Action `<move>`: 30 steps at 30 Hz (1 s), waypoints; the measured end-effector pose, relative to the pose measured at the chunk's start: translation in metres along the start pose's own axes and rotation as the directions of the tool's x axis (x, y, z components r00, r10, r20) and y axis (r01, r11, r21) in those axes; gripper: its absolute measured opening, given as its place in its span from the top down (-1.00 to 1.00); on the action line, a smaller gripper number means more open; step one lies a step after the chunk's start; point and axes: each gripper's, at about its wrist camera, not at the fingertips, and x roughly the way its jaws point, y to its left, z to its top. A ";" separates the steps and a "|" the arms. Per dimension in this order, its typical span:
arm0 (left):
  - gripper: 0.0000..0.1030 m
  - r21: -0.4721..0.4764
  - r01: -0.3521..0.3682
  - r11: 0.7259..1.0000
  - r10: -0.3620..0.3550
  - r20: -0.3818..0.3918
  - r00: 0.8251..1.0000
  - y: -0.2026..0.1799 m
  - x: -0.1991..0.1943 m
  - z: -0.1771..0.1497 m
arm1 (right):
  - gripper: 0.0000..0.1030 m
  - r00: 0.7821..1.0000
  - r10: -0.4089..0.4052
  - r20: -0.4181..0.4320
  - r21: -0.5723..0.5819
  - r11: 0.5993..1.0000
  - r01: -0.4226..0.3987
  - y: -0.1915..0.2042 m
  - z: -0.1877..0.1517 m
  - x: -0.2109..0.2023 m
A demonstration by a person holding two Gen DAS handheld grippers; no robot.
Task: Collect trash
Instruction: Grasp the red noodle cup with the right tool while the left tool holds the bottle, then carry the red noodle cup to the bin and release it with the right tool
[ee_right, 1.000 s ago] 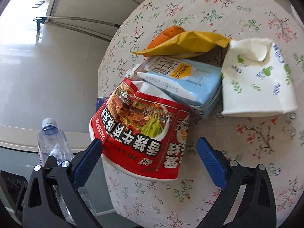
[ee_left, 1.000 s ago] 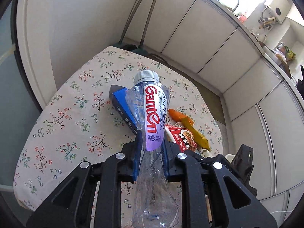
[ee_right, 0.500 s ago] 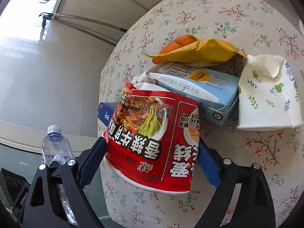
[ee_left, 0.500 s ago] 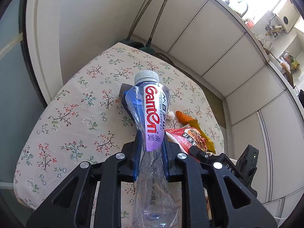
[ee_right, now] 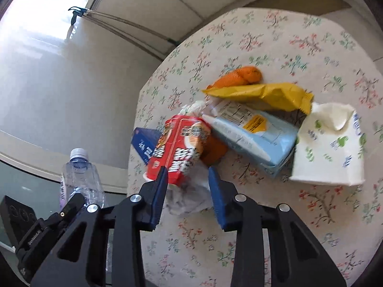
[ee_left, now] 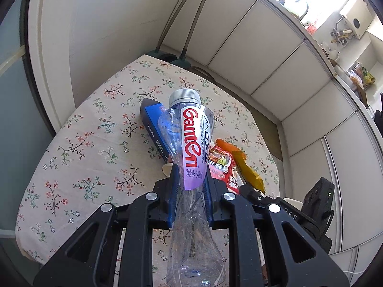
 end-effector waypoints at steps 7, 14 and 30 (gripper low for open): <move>0.64 -0.017 -0.007 1.000 0.007 -0.002 1.000 0.008 -0.002 0.003 | -0.27 0.998 0.061 -0.007 0.066 0.996 -0.060 -0.002 -0.003 0.018; 0.64 -0.035 -0.013 0.999 0.012 -0.019 1.000 0.015 0.002 0.006 | 0.16 0.998 0.060 -0.024 0.053 0.997 -0.059 0.003 0.007 0.048; 0.64 0.002 -0.047 0.999 0.047 0.043 0.998 0.011 -0.006 0.008 | 0.46 0.994 -0.026 0.109 -0.252 0.966 0.053 0.066 -0.003 0.006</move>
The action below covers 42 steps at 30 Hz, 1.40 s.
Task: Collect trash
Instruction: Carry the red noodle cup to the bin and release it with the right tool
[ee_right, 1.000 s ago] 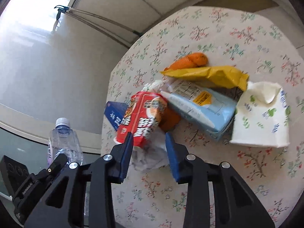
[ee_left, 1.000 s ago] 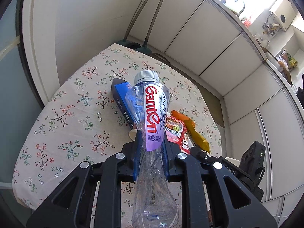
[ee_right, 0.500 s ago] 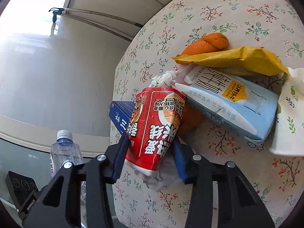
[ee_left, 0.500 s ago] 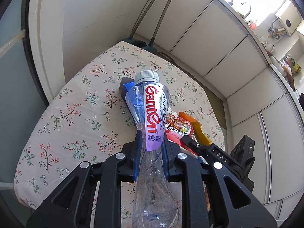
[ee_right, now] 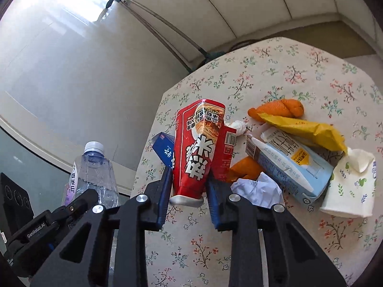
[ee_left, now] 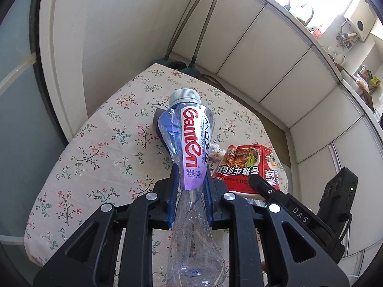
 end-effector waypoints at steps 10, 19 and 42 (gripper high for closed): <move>0.64 0.043 0.049 0.998 -0.051 0.049 0.997 -0.016 -0.005 -0.002 | 0.46 0.978 -0.109 0.178 -0.191 0.971 0.143 0.025 0.002 -0.053; 0.64 0.140 0.098 0.985 -0.112 0.092 0.989 -0.052 -0.007 -0.012 | 0.46 0.933 -0.191 0.306 -0.237 0.934 0.269 0.020 0.005 -0.096; 0.64 0.335 0.165 0.928 -0.191 0.047 0.981 -0.146 0.023 -0.058 | 0.45 0.736 -0.490 0.467 -0.033 0.822 0.568 -0.076 0.012 -0.213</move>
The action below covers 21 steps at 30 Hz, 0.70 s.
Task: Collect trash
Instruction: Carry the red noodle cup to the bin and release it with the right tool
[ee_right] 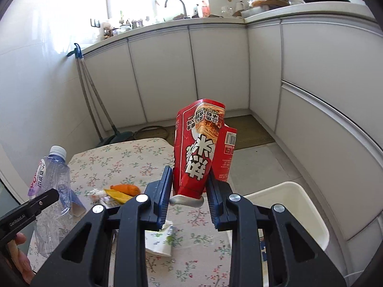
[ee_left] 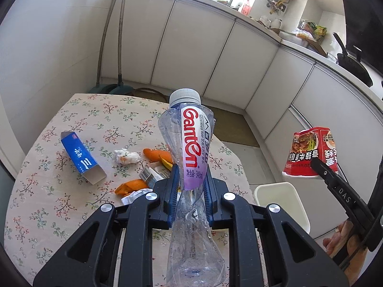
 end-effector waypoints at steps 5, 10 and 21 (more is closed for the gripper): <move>0.64 0.026 0.024 0.999 -0.023 -0.028 0.999 -0.018 0.013 -0.006 | 0.45 0.992 -0.101 -0.072 0.030 0.994 0.103 -0.038 -0.003 0.013; 0.64 0.052 0.048 0.997 -0.046 -0.050 0.998 -0.037 0.024 -0.012 | 0.44 0.969 -0.198 -0.151 0.022 0.979 0.204 -0.070 -0.014 0.028; 0.64 0.086 0.101 0.991 -0.092 -0.097 0.991 -0.074 0.049 -0.024 | 0.18 0.950 -0.261 -0.172 0.003 0.964 0.266 -0.108 -0.017 0.023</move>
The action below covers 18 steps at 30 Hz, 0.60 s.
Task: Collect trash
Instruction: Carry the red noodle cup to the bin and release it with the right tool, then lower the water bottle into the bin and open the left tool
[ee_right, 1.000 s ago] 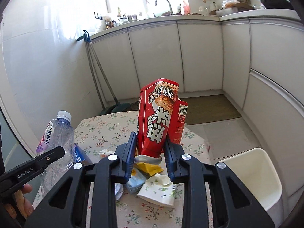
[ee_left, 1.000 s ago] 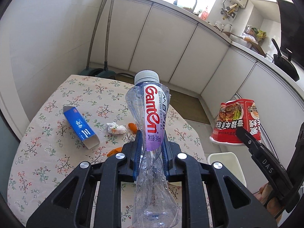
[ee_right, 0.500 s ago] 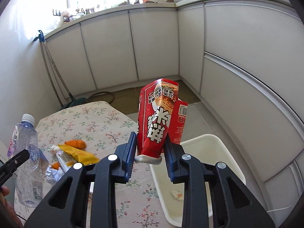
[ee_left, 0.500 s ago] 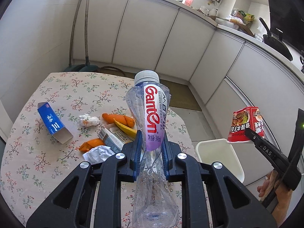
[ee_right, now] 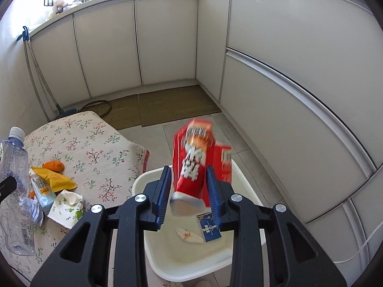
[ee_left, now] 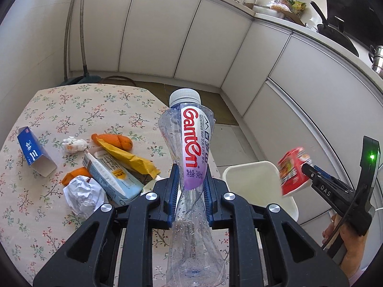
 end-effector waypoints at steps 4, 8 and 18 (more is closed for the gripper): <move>0.64 0.030 0.022 0.999 -0.022 -0.004 1.000 -0.018 0.009 0.000 | -0.18 1.000 -0.026 0.007 0.017 1.000 0.026 -0.015 0.001 -0.003; 0.64 0.050 0.046 0.998 -0.045 -0.020 0.999 -0.036 0.020 -0.002 | -0.53 0.997 -0.069 0.017 0.051 0.996 0.068 -0.034 0.001 -0.006; 0.63 0.105 0.138 0.985 -0.131 -0.070 0.989 -0.104 0.057 -0.001 | -0.69 0.985 -0.171 -0.005 0.108 0.979 0.170 -0.094 -0.003 -0.015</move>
